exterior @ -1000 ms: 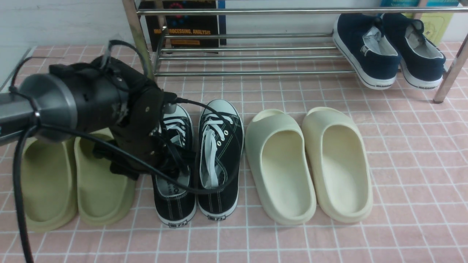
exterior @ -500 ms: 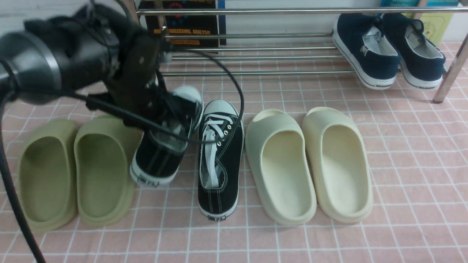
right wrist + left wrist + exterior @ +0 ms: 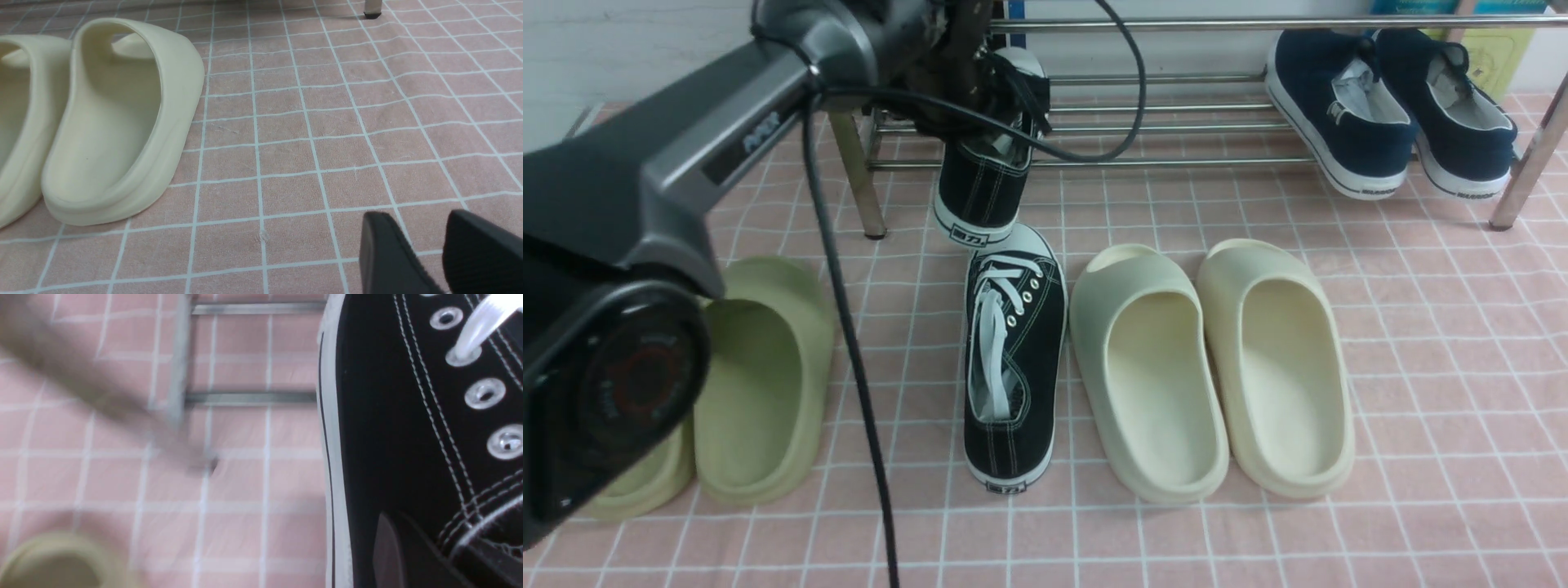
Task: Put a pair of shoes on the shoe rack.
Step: Use the left arm to put a shoe into the shoe rack
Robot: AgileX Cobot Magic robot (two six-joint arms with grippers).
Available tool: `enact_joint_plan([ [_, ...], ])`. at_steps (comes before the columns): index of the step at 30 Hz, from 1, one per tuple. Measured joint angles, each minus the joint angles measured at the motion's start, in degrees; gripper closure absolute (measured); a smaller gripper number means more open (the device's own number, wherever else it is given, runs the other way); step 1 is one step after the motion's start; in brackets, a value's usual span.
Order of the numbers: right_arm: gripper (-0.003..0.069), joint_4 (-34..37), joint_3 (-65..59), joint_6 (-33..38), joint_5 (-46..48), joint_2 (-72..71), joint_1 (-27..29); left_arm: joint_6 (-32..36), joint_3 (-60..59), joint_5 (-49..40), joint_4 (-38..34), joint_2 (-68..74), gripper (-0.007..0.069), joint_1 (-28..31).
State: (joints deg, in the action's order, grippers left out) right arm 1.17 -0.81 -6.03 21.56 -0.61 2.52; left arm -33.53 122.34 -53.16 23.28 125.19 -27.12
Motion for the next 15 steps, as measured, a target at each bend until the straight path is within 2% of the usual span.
enact_joint_plan([
  [5, 0.0422, 0.00, 0.00, 0.00, 0.00, 0.00, 0.00, -6.13, 9.62, 3.52, 2.43, 7.92, 0.0605, 2.00],
  [11, 0.0421, 0.00, 0.00, 0.00, 0.00, 0.00, 0.00, -3.49, 10.34, 6.79, 0.18, 9.38, 0.0590, 3.39],
  [15, 0.0421, 0.00, 0.00, 0.00, 0.00, 0.00, 0.00, -2.88, 10.51, 9.11, -0.60, 9.38, 0.0533, 3.28],
])
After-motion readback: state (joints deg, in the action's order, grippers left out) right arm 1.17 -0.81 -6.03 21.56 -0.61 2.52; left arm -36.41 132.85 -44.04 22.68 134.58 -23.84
